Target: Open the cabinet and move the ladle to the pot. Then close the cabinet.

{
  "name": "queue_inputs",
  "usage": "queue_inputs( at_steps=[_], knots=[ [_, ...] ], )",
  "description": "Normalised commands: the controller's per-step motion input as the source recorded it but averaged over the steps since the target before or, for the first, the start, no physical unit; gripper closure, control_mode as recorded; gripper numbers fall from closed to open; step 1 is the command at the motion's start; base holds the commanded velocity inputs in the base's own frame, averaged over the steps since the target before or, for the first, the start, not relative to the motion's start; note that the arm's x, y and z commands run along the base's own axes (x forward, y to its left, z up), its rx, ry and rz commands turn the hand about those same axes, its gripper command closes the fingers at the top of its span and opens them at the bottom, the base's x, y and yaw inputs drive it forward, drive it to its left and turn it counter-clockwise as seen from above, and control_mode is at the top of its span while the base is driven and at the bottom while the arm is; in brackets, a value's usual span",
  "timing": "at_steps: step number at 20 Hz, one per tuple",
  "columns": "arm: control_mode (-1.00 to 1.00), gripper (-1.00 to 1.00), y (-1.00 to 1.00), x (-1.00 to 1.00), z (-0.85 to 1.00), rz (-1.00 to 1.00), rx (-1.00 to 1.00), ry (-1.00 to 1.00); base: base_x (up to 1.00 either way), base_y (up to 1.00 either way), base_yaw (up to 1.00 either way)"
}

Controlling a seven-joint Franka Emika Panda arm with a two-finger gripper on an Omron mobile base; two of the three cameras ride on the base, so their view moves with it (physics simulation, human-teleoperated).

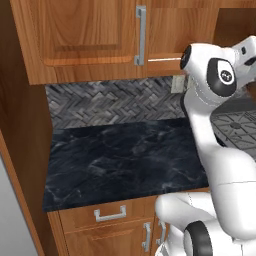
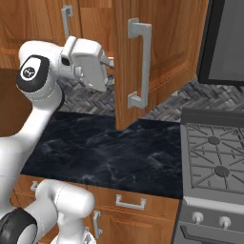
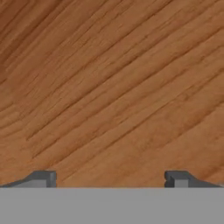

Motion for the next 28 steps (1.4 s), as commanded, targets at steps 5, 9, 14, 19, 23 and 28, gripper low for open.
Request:
queue_inputs(
  at_steps=[5,9,14,19,23,28],
  knots=[
    [-1.0,-1.0,-0.59,-0.15,-0.06,-0.08,0.0,0.0,0.0,0.0,0.0],
    [-1.0,-1.0,-0.48,0.0,-0.24,-0.02,0.0,0.0,0.0,0.0,0.0],
    [-1.0,-1.0,-0.53,0.04,-0.45,0.0,0.0,0.0,0.0,0.0,0.0],
    [-1.0,-1.0,-0.53,0.09,-0.47,0.0,0.0,-0.01,0.0,0.0,0.0],
    [-1.0,-1.0,-0.4,0.15,-0.31,0.0,0.0,-0.05,0.0,0.0,0.0],
    [-1.0,-1.0,-0.06,0.03,-0.06,0.0,0.0,-0.08,0.0,0.0,0.0]
  ],
)
